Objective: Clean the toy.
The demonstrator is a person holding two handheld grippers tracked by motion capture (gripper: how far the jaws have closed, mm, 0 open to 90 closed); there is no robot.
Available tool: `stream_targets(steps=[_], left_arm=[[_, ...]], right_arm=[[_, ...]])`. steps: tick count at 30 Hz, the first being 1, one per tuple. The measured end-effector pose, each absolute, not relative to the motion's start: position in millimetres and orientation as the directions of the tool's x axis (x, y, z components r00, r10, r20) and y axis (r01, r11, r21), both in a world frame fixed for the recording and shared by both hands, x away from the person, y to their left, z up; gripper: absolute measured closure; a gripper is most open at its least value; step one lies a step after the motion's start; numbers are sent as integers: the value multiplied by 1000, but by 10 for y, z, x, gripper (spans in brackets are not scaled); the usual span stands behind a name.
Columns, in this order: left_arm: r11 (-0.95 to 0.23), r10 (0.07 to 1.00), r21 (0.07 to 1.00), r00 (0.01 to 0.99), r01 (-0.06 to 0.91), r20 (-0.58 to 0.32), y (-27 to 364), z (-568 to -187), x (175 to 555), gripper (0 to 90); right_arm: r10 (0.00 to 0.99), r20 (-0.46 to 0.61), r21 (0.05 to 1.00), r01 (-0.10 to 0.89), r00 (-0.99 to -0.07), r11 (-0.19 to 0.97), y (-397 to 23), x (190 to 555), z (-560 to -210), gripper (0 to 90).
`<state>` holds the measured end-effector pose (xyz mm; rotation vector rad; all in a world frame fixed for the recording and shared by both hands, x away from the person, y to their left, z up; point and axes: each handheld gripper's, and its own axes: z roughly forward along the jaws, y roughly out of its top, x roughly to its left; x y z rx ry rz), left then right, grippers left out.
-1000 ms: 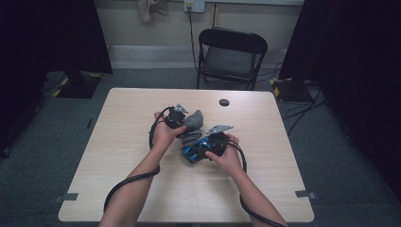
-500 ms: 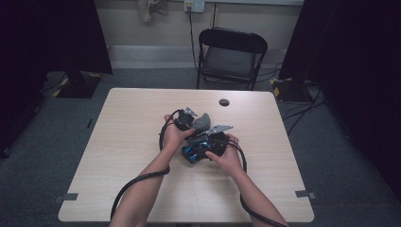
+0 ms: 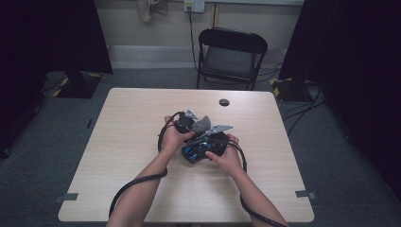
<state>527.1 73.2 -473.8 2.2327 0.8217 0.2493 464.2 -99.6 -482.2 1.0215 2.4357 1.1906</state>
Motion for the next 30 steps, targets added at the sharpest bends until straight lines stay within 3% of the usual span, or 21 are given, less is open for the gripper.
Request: stream_targets(steps=[30], left_arm=[[-543,618,673,782,502,-85,1190,-4702,5007,630]], right_arm=[[685,82,768,484,-724,419,-993,4637,-4824,157]])
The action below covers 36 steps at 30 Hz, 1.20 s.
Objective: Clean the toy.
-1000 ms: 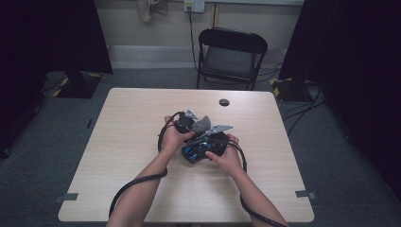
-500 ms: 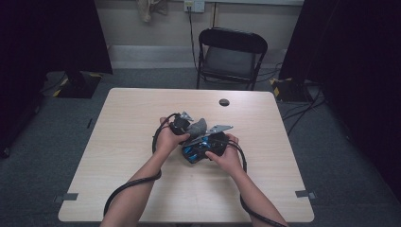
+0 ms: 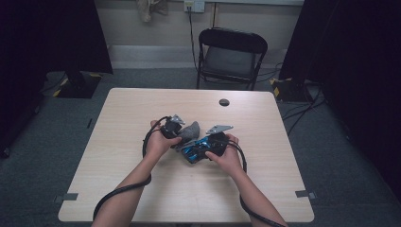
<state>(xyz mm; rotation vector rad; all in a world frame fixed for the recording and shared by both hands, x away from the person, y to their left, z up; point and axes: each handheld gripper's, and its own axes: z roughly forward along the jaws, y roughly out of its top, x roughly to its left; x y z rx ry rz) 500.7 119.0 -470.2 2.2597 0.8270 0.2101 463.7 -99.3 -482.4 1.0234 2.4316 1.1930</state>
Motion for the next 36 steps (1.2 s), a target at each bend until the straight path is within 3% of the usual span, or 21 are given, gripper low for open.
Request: stream_targets(steps=[17,23,26,36], left_arm=[[-548,622,666,779,506,-80,1295,-4692,4948,629],[-521,654,693,754,499,-52,1299,-4610,5014,623],[-475,674,724,736,500,-65,1222,-4541,5121,623],[-486,669,742,742,462,-24,740,-4571,5387,612]], right_arm=[[711,39,743,496,-703,450,-951,4606,-4758,161],[710,78,732,524,-700,436,-971,4598,-4753,155],[707,69,738,513,-704,439,-965,4582,-4762,147],[695,55,739,497,-717,454,-960,4572,-4768,143]])
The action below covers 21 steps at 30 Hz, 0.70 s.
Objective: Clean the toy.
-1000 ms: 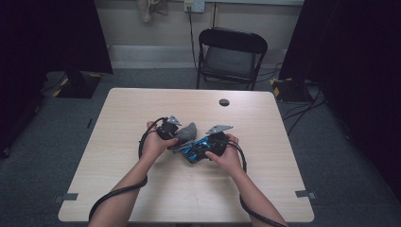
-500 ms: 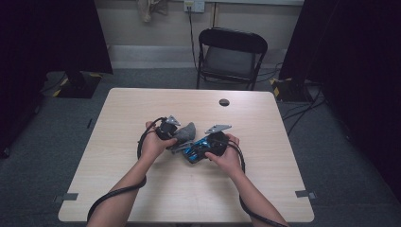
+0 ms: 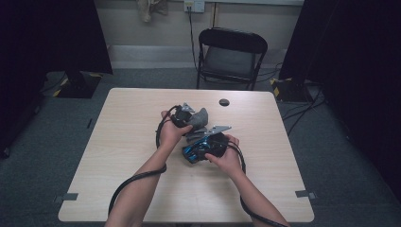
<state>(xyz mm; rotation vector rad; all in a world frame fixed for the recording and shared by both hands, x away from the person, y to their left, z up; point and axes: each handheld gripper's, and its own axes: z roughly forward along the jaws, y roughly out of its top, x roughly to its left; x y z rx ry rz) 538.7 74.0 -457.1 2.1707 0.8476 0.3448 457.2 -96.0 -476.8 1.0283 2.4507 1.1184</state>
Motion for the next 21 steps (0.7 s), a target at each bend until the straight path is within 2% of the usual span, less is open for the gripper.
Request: stream_targets(steps=[9,21], left_arm=[[-492,659,718,750,493,-63,576,-4771,5451,613],[-536,627,694,777,481,-54,673,-4715,5322,620]], right_arm=[[692,58,738,497,-720,456,-963,4579,-4767,142],[692,68,741,501,-719,447,-971,4589,-4772,142]])
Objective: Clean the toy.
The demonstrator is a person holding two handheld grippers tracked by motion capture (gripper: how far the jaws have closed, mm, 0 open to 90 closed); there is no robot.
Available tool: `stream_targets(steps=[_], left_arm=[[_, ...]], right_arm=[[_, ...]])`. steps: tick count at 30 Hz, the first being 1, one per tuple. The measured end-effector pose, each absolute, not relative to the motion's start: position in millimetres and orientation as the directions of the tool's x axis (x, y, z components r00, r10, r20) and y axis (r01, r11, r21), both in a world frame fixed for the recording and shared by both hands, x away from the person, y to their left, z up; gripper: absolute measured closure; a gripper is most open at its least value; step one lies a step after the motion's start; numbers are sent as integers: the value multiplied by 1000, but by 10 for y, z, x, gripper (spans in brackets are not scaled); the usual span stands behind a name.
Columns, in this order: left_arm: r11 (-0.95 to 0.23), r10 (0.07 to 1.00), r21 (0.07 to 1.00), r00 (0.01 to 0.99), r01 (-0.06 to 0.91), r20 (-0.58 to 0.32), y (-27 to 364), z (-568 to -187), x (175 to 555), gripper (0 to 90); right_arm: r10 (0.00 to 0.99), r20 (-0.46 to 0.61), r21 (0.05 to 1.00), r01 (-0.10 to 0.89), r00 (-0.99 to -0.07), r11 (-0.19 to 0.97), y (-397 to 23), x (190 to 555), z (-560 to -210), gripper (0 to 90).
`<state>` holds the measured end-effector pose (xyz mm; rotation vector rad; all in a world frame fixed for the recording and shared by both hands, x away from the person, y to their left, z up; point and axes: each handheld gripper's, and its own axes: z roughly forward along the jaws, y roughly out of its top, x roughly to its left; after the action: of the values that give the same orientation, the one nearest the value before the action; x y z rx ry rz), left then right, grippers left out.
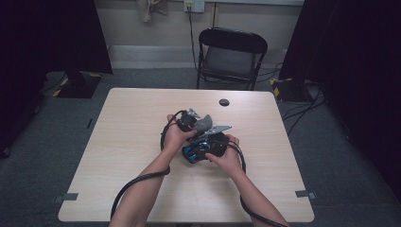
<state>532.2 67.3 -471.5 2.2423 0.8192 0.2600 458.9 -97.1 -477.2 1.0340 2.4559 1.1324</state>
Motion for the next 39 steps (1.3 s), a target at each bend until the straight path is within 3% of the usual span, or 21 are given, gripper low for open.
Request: stream_targets(steps=[39], left_arm=[[-538,629,672,773,509,-81,1315,-4695,4918,623]], right_arm=[[693,73,750,497,-718,436,-992,4589,-4787,142]])
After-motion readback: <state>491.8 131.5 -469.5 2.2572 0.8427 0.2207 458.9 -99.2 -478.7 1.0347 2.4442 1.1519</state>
